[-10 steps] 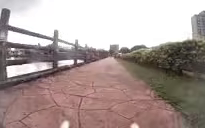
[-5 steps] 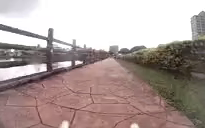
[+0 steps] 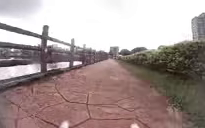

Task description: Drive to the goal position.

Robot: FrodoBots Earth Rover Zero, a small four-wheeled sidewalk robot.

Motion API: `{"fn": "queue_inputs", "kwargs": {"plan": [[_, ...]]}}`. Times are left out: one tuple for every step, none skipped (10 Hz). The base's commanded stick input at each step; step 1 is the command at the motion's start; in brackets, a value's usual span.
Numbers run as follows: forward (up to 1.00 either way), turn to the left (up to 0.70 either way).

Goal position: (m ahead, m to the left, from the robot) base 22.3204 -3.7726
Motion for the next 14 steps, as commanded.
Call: {"fn": "queue_inputs", "kwargs": {"plan": [[0.70,0.00],[0.70,0.00],[0.70,0.00],[0.70,0.00],[0.70,0.00],[0.70,0.00],[0.70,0.00],[0.70,0.00],[0.70,0.00],[0.70,0.00],[0.70,0.00],[0.70,0.00],[0.70,0.00],[0.70,0.00]]}}
